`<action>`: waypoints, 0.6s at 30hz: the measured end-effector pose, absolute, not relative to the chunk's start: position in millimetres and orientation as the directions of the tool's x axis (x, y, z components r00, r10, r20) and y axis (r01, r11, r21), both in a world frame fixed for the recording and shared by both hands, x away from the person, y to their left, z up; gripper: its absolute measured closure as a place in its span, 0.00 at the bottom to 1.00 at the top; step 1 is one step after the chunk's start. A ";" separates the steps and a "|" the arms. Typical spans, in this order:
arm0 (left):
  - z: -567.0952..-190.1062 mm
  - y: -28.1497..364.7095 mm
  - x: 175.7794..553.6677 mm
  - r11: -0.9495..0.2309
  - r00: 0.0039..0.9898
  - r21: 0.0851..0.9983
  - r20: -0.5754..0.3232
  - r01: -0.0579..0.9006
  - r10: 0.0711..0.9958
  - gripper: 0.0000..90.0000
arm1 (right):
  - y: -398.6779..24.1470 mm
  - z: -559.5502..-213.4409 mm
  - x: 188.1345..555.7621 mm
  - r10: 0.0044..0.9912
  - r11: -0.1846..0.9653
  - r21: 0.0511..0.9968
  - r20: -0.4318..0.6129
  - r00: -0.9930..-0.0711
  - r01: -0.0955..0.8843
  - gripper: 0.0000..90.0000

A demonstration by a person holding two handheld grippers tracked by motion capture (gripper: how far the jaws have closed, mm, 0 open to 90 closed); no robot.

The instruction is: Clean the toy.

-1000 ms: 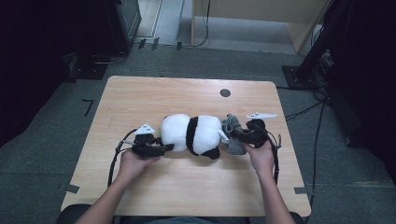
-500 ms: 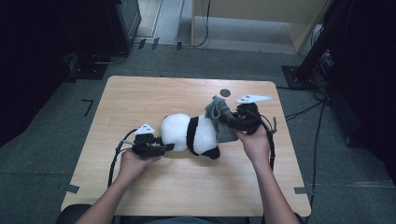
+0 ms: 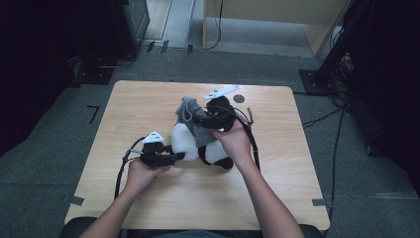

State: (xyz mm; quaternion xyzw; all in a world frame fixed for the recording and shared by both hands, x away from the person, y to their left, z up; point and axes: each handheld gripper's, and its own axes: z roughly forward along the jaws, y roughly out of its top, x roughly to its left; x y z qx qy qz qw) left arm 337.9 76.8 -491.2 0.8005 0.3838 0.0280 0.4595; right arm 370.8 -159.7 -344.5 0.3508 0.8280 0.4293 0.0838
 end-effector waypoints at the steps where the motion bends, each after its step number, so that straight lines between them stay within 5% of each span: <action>1: -491.3 76.7 337.8 -0.282 0.704 0.758 -0.307 0.588 0.641 0.50 | -153.5 -346.0 372.2 0.645 0.387 0.769 0.169 -0.745 0.509 0.84; 11: -490.9 76.2 337.6 -0.282 0.703 0.760 -0.302 0.585 0.644 0.50 | -113.5 -384.7 383.8 0.604 0.420 0.706 0.251 -0.757 0.570 0.84; 18: -488.5 74.5 338.9 -0.287 0.689 0.741 -0.310 0.607 0.655 0.51 | -125.2 -406.3 389.3 0.626 0.417 0.694 0.249 -0.739 0.587 0.82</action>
